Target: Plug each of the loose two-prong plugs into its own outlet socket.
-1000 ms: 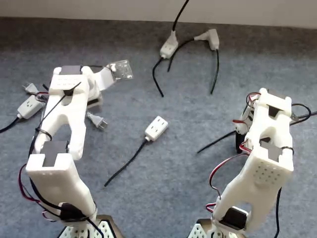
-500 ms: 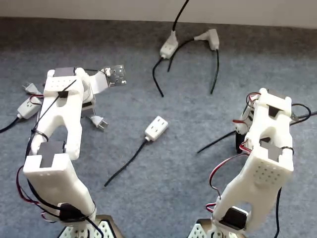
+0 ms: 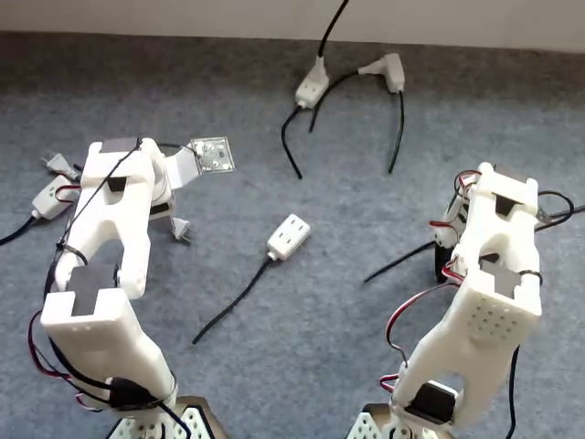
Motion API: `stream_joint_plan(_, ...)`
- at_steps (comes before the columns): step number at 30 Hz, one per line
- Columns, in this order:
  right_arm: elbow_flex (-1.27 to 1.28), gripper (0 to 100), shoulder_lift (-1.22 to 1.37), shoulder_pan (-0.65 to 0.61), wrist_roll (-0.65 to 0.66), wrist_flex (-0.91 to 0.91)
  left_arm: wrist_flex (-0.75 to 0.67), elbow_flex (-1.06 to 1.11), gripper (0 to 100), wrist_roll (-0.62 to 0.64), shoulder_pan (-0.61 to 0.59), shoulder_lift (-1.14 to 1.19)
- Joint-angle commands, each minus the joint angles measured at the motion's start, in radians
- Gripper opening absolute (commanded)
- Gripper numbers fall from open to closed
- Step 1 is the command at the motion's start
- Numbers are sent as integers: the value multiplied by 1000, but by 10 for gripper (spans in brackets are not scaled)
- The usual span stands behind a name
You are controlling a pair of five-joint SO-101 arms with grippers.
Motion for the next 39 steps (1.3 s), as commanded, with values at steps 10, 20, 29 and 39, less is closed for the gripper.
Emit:
stream_joint_plan(10,7,336,7,-27,-3,-41,-2,-51,107,-58,67,153)
stream_joint_plan(20,7,336,7,-27,-3,-41,2,-71,6,-58,65,162)
stream_joint_plan(29,7,336,7,-27,-3,-41,87,-70,5,-58,51,56)
stream_joint_plan(39,7,336,7,-27,-3,-41,465,-27,5,-66,21,-180)
